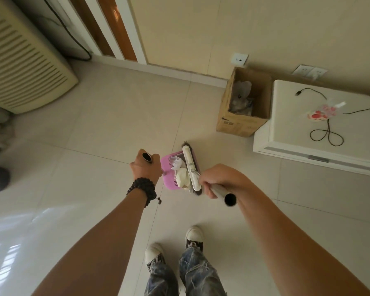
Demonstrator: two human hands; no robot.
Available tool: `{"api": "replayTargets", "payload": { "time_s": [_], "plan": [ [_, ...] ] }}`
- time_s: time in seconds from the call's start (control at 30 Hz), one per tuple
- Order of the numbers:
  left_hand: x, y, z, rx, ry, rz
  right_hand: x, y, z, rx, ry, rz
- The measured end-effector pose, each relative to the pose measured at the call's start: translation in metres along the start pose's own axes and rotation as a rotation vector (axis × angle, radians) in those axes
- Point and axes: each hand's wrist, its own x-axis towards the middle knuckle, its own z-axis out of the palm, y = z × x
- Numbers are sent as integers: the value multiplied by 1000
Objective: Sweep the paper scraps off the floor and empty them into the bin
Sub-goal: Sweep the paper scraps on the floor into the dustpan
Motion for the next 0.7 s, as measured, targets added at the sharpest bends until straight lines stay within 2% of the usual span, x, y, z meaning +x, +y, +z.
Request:
{"api": "replayTargets", "payload": {
  "time_s": [0.2,0.4,0.53,0.7],
  "plan": [
    [-14,38,-10,22,-34,128,-52,-19,-26,304,-45,-3],
    [-39,95,-32,106,-107,271,-120,-20,-43,450,23,-71],
    [-74,141,-41,121,-198,400,-176,-8,-54,526,68,-193],
    [-132,187,-47,120,-310,534,-242,36,-66,733,181,-337]
  ]
}}
